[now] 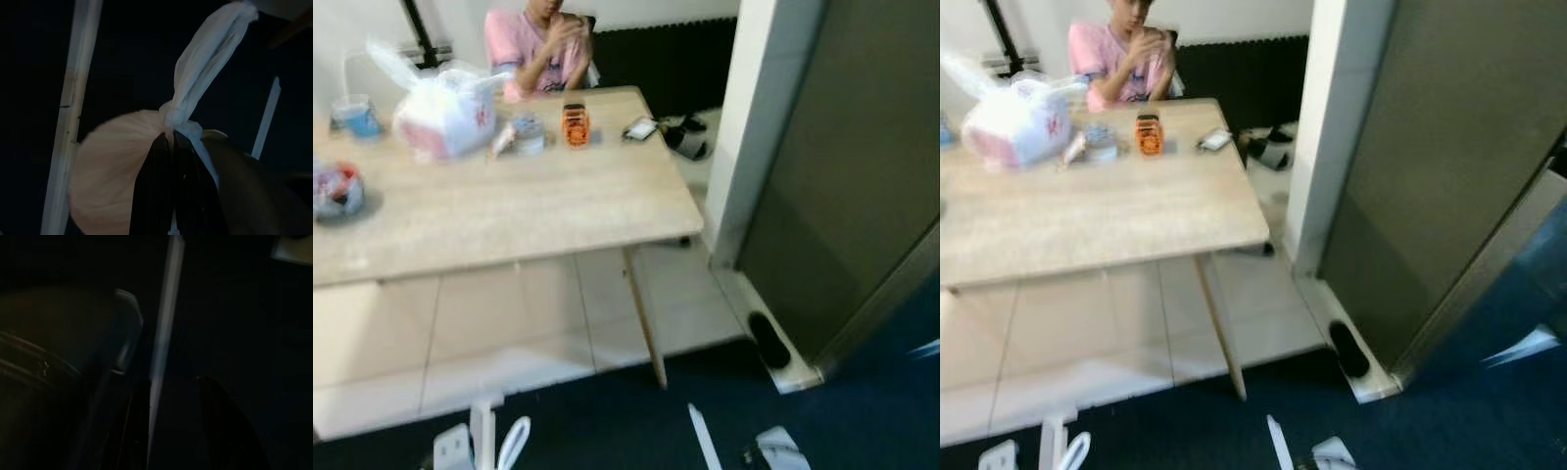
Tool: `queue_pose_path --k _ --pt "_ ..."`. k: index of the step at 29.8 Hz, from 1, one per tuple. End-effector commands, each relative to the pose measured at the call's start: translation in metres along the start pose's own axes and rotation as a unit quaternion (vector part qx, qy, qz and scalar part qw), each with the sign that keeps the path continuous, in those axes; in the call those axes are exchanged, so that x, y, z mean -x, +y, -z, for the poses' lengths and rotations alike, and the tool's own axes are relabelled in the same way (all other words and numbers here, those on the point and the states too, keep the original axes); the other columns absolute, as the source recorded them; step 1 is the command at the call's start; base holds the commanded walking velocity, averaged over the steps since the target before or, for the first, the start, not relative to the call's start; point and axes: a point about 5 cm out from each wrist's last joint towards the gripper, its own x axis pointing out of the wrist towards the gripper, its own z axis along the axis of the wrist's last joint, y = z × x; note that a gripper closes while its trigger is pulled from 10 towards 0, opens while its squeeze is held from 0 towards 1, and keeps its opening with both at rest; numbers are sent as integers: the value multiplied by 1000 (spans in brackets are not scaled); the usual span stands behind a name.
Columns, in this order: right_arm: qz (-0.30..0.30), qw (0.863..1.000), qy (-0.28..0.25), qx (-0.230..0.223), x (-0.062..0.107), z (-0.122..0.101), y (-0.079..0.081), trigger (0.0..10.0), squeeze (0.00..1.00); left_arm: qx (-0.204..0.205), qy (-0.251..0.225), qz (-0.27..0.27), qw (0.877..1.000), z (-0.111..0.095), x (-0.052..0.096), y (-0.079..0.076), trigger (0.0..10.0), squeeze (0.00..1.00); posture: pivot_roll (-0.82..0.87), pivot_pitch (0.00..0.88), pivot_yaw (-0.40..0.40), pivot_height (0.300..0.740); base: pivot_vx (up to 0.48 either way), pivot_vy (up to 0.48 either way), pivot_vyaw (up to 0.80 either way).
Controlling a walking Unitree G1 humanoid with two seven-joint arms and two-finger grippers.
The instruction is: Restocking fridge
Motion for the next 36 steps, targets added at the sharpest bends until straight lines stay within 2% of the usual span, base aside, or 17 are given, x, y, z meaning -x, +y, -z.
queue_pose_path --k 1,18,24,36 --pt "8 1000 0 3 0 1 -2 10000 0 -7 5 2 1000 1 0 -1 10000 0 -3 0 45 740 0 -472 0" --pt "12 1000 14 16 1 4 -6 10000 0 -23 13 6 1000 4 0 -3 10000 0 -8 0 41 740 0 -472 0" --pt "19 1000 15 17 1 3 -8 10000 0 -25 12 8 1000 2 -1 -5 10000 0 -8 0 41 740 0 -472 -781" --pt "16 1000 7 21 1 -2 -9 10000 0 -21 12 7 1000 3 -1 -5 10000 0 -7 0 38 740 0 -472 0"
